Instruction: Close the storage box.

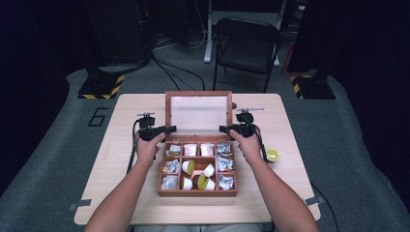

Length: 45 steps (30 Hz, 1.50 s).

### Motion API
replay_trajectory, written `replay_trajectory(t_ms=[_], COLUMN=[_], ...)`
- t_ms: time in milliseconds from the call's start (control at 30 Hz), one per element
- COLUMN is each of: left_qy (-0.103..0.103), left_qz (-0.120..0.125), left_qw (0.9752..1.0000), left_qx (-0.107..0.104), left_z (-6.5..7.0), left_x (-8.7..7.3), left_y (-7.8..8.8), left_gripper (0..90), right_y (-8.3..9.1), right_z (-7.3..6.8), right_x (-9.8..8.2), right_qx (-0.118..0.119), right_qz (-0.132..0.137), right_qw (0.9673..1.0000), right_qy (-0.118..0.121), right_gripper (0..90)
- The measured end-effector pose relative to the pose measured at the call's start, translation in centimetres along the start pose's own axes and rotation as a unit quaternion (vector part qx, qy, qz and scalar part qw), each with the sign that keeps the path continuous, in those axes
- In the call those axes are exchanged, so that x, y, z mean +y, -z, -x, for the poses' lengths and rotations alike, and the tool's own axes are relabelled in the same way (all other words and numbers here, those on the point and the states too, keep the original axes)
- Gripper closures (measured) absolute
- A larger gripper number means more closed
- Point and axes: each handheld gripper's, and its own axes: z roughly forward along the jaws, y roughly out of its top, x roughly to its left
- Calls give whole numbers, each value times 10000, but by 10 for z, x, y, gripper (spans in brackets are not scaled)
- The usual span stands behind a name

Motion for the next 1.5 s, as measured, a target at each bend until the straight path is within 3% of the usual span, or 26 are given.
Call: replay_trajectory(t_ms=[100,133,233,467,633,667,967,1067,1100,1167,1233,1300,1433,1500], left_qy=[-26,-143,-58,-269,-233,-314,-176,-230,-340,-324,-418,-370,-438,-577], left_qz=[8,-4,43,71,145,143,499,488,481,482,579,661,661,650], left_qw=[10000,9999,10000,9996,9996,9994,9981,9981,9978,9978,9968,9961,9959,9953], left_qx=[-21,-30,-41,-77,-79,-103,-318,-309,-308,-307,-356,-458,-429,-419], left_z=[1,0,2,3,6,5,6,9,10,13,15,16,21,22], left_x=[0,0,0,1,1,2,9,12,14,15,21,22,25,25], left_y=[2,3,3,7,10,11,20,22,23,25,29,32,36,37], left_gripper=[411,411,411,411,411,411,422,424,424,422,420,426,426,425], right_y=[2,4,6,11,15,16,22,24,24,25,28,29,32,33], right_z=[-1,-1,-1,-3,-5,-5,-10,-11,-11,-11,-12,-13,-15,-15], right_x=[0,-1,-2,-6,-5,-5,-6,-7,-7,-7,-7,-7,-7,-7], right_qx=[10,15,33,66,111,118,106,102,126,122,142,127,154,154], right_qz=[40,82,131,316,273,271,377,404,419,392,438,474,524,539], right_qw=[10000,10000,9999,9993,9995,9994,9988,9986,9985,9986,9982,9980,9977,9976], right_qy=[36,50,63,180,139,151,282,316,343,340,381,392,407,409], right_gripper=[332,337,340,350,351,351,352,355,355,356,356,357,357,359])
